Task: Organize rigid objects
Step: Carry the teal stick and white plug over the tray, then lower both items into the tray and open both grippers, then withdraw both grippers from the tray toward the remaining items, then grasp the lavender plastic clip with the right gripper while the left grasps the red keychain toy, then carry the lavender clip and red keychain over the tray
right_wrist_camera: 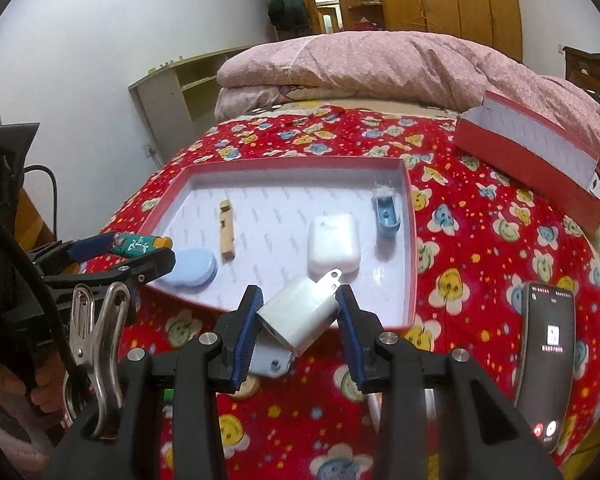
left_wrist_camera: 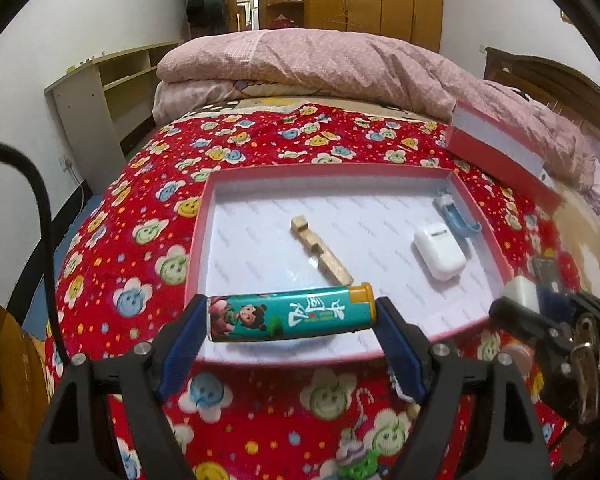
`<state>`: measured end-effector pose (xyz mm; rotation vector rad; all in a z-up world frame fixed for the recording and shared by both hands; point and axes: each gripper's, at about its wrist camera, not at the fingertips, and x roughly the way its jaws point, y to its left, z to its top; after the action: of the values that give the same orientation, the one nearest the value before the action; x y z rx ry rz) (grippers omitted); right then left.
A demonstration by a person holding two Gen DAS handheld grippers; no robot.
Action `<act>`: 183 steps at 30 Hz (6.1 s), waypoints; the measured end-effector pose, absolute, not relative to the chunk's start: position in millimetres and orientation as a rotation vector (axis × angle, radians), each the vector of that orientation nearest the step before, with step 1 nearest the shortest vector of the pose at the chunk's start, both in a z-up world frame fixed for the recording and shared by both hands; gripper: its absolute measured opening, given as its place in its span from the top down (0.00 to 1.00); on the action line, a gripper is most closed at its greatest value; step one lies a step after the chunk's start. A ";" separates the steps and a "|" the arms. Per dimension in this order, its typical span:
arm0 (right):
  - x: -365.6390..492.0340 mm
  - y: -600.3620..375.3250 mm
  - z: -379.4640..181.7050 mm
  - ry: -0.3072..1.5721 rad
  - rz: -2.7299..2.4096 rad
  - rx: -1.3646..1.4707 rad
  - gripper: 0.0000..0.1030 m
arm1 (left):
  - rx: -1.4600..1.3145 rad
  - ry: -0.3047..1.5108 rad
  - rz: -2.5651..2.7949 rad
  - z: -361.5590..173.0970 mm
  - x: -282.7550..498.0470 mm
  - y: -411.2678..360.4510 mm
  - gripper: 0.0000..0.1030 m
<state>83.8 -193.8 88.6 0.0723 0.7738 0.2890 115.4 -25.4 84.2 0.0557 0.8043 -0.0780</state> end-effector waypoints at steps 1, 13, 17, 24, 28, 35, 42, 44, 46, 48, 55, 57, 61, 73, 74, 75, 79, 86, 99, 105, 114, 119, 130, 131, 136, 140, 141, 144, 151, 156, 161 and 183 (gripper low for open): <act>87.4 -193.7 87.8 0.776 0.286 0.071 0.63 | 0.058 0.805 -0.078 83.2 118.6 -25.9 0.18; 123.1 -195.8 72.7 0.812 0.256 0.080 0.62 | 0.060 0.836 -0.064 66.4 150.3 -26.7 0.18; 129.8 -194.9 68.0 0.814 0.246 0.062 0.63 | 0.065 0.846 -0.070 61.0 157.1 -29.0 0.18; 138.6 -196.1 60.2 0.826 0.237 0.061 0.63 | 0.069 0.867 -0.075 50.8 166.5 -32.4 0.17; 139.3 -193.3 59.9 0.816 0.229 0.041 0.62 | 0.062 0.872 -0.081 46.4 168.6 -32.3 0.18; 145.0 -194.0 45.6 0.856 0.214 0.058 0.62 | 0.044 0.866 -0.095 46.2 169.6 -30.6 0.17; 144.3 -192.3 46.1 0.851 0.213 0.053 0.62 | 0.045 0.860 -0.095 46.2 169.7 -30.1 0.17; 143.6 -192.1 45.8 0.847 0.209 0.048 0.62 | 0.043 0.860 -0.094 46.2 169.8 -30.2 0.17; 143.9 -191.8 45.7 0.846 0.208 0.049 0.62 | 0.045 0.859 -0.094 46.0 169.6 -30.3 0.17; 143.7 -191.8 45.6 0.847 0.210 0.052 0.62 | 0.045 0.859 -0.094 45.6 169.7 -30.5 0.17; 144.1 -193.6 45.8 0.854 0.212 0.065 0.62 | 0.046 0.867 -0.095 47.6 168.1 -30.8 0.17; 143.3 -195.0 47.8 0.856 0.219 0.082 0.61 | 0.041 0.862 -0.099 51.4 165.2 -29.3 0.17; 137.8 -195.8 55.4 0.833 0.219 0.080 0.61 | 0.023 0.849 -0.102 60.1 156.6 -24.5 0.17; 107.5 -200.1 69.3 0.810 0.227 0.094 0.60 | 0.025 0.841 -0.096 72.5 120.2 -14.8 0.17; 104.1 -200.6 69.7 0.810 0.228 0.094 0.60 | 0.025 0.842 -0.096 72.6 116.2 -14.1 0.17; 100.7 -200.9 70.0 0.813 0.229 0.092 0.60 | 0.024 0.843 -0.096 72.8 112.9 -13.4 0.17; 84.7 -201.8 69.8 0.821 0.230 0.088 0.60 | 0.015 0.843 -0.100 72.6 97.9 -11.2 0.17; 57.6 -201.4 67.9 0.840 0.236 0.092 0.60 | 0.030 0.864 -0.102 67.1 75.1 -8.7 0.17; 11.3 -196.0 59.1 0.882 0.247 0.068 0.60 | 0.044 0.906 -0.110 47.6 38.4 -3.2 0.17; -7.1 -192.0 51.1 0.904 0.249 0.059 0.60 | 0.020 0.920 -0.117 42.8 25.4 -1.5 0.17; -25.5 -191.8 44.2 0.913 0.234 0.055 0.60 | 0.033 0.930 -0.139 35.8 7.1 -4.6 0.17; -39.5 -195.2 41.6 0.917 0.223 0.045 0.60 | 0.062 0.911 -0.164 31.8 -1.4 -11.3 0.17; -57.4 -209.2 28.8 0.921 0.230 0.072 0.60 | 0.117 0.902 -0.189 18.4 -5.3 -29.0 0.17; -58.0 -209.3 27.9 0.922 0.227 0.071 0.60 | 0.120 0.897 -0.199 18.1 -5.7 -30.8 0.17; -55.8 -213.5 22.2 0.933 0.219 0.095 0.60 | 0.144 0.880 -0.230 16.8 -8.6 -37.2 0.17; -54.8 -216.5 18.7 0.938 0.214 0.105 0.60 | 0.145 0.884 -0.219 12.2 -6.0 -35.1 0.17; -54.6 -217.4 17.6 0.940 0.212 0.106 0.60 | 0.142 0.887 -0.217 10.8 -5.0 -34.0 0.17; -53.9 -218.7 14.6 0.941 0.207 0.110 0.60 | 0.132 0.893 -0.201 7.6 -2.2 -29.1 0.17; -54.2 -220.8 12.7 0.922 0.236 0.137 0.54 | 0.159 0.877 -0.192 3.8 -1.9 -33.2 0.17; -55.5 -219.2 12.3 0.916 0.230 0.129 0.54 | 0.161 0.865 -0.213 4.3 -2.5 -36.5 0.28; -55.6 -217.8 12.0 0.914 0.224 0.121 0.54 | 0.167 0.862 -0.241 7.3 -6.8 -38.2 0.50; -57.7 -218.1 15.3 0.896 0.160 0.101 0.78 | 0.096 0.847 -0.267 23.1 -17.7 -22.3 0.59</act>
<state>-57.7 -218.1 15.3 0.1014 0.8963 0.1603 -17.7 -22.3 23.1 0.0961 0.8473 -0.2668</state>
